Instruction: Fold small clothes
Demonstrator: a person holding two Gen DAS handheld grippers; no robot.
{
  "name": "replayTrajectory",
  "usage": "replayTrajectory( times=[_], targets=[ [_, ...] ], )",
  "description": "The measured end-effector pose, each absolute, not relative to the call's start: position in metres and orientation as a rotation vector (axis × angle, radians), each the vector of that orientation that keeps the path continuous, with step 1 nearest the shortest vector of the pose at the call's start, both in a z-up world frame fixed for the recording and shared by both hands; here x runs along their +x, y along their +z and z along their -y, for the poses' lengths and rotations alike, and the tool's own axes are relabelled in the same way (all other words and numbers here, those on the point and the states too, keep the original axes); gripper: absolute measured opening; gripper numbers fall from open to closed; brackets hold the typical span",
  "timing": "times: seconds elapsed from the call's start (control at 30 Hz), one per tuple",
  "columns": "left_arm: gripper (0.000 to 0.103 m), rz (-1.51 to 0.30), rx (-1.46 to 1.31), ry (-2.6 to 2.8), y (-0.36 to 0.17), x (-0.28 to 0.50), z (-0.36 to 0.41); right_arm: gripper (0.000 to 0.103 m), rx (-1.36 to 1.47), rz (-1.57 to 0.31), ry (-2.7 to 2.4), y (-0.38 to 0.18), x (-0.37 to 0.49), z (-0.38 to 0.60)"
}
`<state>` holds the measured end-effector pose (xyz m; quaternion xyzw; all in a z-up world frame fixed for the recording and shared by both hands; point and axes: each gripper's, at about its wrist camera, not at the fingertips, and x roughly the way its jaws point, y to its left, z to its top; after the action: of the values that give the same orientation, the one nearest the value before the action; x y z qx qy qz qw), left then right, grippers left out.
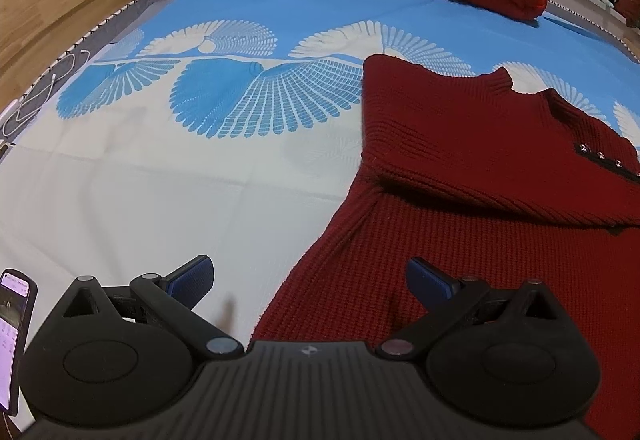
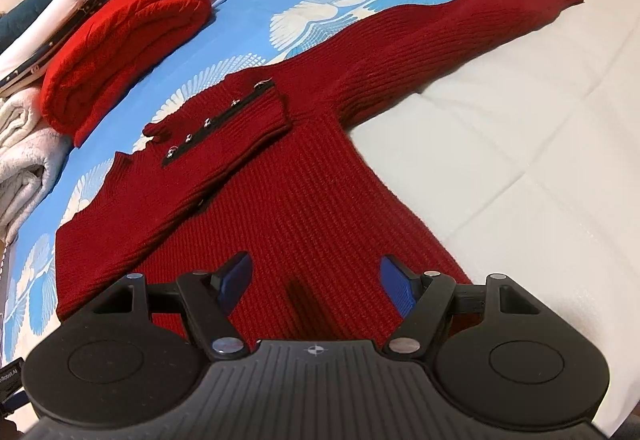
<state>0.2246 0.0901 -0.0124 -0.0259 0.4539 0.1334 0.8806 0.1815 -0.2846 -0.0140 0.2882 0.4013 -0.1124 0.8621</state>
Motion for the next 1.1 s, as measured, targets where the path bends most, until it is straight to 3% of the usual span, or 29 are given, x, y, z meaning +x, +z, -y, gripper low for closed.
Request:
replayTrajectory(
  times=[0.73,1.1],
  targets=[
    [0.102,-0.892,-0.178,0.355,-0.002,0.249,-0.114,0.073,0.659,-0.810,-0.233,-0.004,0.178,0.293],
    [0.102,-0.891,-0.193,0.287,-0.010,0.329,-0.098,0.073,0.651,-0.779,-0.199,0.009,0.193,0.287]
  ],
)
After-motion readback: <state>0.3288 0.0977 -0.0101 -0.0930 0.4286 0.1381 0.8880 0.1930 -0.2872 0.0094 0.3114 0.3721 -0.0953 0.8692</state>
